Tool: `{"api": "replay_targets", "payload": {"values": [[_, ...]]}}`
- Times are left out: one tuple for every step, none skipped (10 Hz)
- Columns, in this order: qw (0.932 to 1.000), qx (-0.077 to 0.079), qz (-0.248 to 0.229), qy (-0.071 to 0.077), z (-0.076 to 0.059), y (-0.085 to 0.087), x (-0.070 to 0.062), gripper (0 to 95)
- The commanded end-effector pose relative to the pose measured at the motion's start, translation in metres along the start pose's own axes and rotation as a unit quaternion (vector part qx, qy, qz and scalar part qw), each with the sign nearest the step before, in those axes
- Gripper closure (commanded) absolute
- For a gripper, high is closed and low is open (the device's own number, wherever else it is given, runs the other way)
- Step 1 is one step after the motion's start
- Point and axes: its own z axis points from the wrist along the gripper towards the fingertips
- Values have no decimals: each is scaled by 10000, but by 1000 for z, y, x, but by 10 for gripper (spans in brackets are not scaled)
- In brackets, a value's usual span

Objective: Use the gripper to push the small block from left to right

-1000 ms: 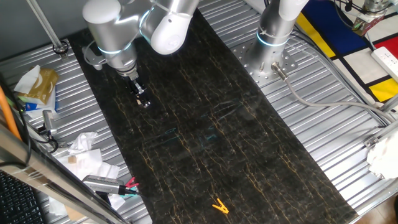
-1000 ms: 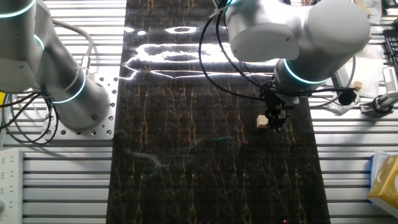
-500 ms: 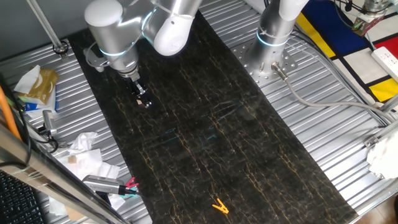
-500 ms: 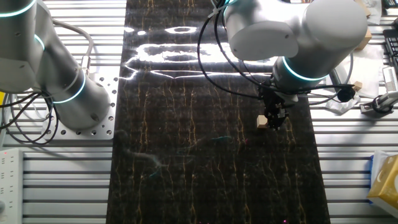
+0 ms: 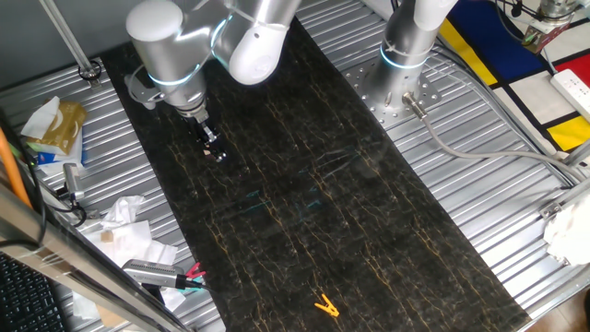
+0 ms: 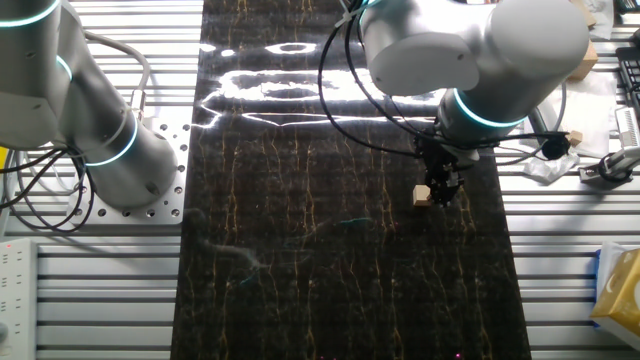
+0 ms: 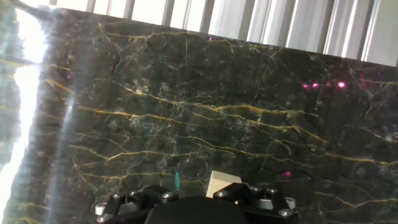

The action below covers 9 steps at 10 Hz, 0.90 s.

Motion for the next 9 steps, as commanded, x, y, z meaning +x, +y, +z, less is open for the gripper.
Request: {"api": "replay_targets", "payload": {"values": [[10000, -15, -32, -11, -1, 0, 1, 190], [10000, -1, -33, -6, 0, 2, 0, 190], [10000, 3, -8, -5, 0, 2, 0, 190], [10000, -2, 36, 1, 1, 4, 0, 190], [10000, 4, 60, 2, 1, 4, 0, 190], [9999, 23, 99, 13, 1, 4, 0, 190], [9999, 59, 111, 22, 1, 4, 0, 190], [9999, 57, 110, 7, 1, 4, 0, 190], [9998, 57, 183, 6, 1, 4, 0, 190]]}}
